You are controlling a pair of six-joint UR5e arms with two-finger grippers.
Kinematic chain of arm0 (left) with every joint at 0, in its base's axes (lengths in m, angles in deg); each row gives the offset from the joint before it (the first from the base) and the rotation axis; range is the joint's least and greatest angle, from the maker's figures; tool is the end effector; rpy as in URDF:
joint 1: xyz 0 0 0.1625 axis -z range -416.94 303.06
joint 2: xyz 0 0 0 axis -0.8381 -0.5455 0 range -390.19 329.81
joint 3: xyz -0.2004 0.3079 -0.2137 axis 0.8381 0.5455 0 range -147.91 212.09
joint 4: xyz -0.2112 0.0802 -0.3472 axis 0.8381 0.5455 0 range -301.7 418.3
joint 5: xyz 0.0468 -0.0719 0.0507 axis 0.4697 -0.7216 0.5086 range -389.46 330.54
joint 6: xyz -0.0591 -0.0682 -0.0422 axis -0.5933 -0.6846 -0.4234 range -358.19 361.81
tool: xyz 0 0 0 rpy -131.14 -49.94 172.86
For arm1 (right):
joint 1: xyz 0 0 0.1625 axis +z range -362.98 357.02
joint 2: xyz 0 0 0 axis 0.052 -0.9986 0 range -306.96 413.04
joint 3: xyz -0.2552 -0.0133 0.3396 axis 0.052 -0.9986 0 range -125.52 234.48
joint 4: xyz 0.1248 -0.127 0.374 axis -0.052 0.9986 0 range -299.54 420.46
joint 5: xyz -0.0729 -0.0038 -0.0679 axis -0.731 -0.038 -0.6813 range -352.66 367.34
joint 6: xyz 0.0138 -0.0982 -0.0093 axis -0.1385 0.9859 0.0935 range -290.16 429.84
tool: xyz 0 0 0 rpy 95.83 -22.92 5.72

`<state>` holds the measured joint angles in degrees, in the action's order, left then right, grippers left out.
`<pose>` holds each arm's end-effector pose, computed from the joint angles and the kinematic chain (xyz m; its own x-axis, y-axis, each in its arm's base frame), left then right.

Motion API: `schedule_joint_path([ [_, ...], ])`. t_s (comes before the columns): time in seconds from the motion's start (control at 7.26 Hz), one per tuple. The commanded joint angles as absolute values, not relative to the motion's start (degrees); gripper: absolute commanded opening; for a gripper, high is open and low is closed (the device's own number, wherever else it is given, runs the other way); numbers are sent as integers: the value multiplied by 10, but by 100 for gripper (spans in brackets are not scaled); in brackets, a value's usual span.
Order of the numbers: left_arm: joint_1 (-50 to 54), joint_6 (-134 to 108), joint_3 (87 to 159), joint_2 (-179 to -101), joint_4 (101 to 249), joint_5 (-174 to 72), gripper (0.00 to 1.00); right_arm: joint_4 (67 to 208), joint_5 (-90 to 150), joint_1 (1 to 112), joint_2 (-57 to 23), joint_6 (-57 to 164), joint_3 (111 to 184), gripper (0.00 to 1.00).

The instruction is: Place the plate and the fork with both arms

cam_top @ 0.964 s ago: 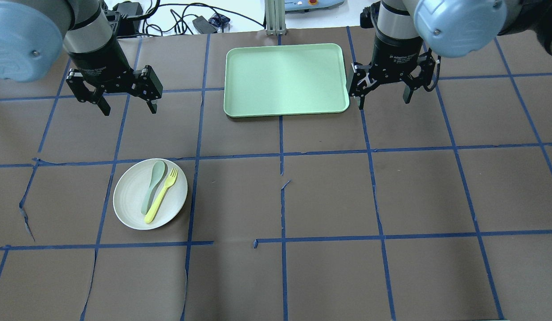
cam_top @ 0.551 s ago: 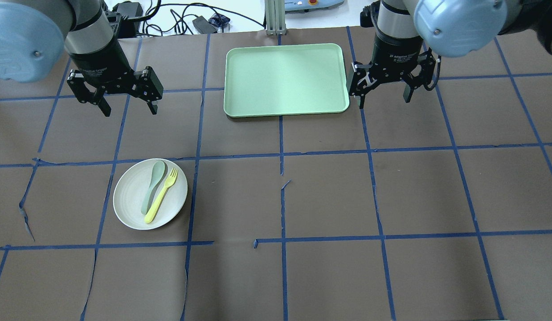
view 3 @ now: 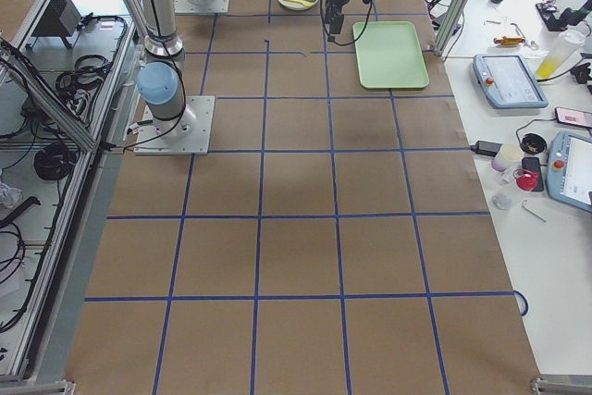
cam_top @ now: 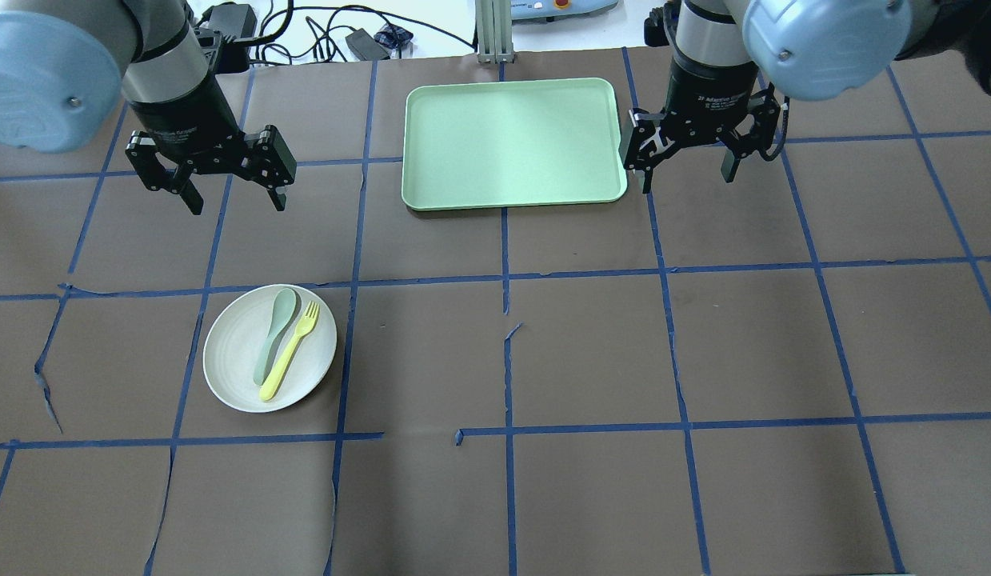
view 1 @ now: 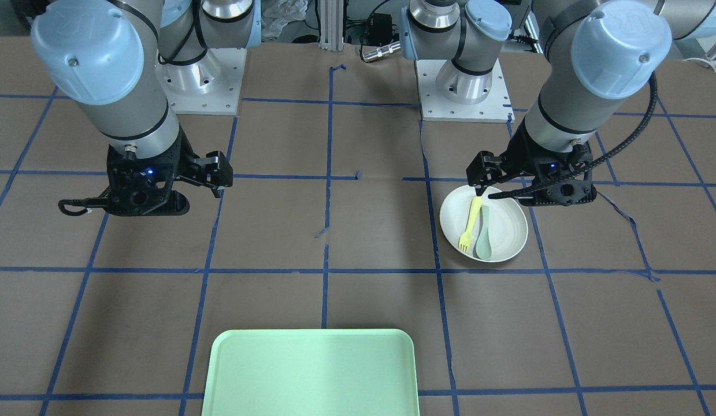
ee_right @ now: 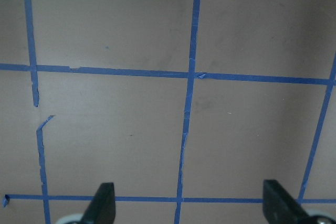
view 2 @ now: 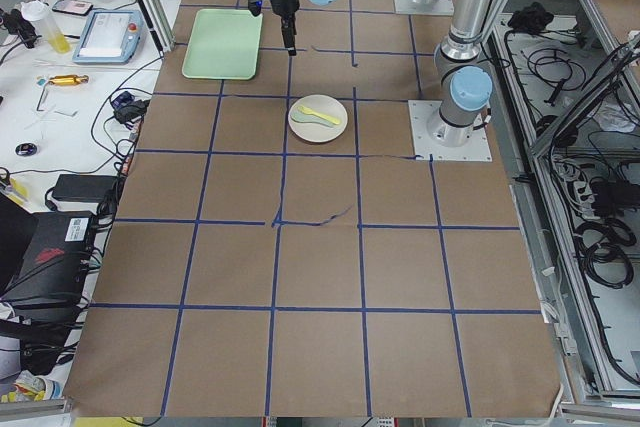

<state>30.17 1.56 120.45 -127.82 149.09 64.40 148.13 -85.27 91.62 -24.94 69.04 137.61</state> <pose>-0.0995 -0.5394 0.4324 -0.9966 -0.0467 -0.0674 -0.0544 0.9915 0.1179 0.1737 -0.5528 0.4313 -0.9963 -0.0721 0.0470 -0.0655 0.9894 0.1297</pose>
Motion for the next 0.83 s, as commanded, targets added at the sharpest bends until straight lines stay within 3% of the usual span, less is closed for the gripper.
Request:
schedule_joint_path([
  [0.0, 305, 20, 1204, -1277, 1490, 643, 100, 1483, -844, 922, -252, 690, 1374, 100],
  [0.69, 302, 55, 1210, -1282, 1490, 614, 100, 1460, -828, 926, -256, 695, 1357, 100],
])
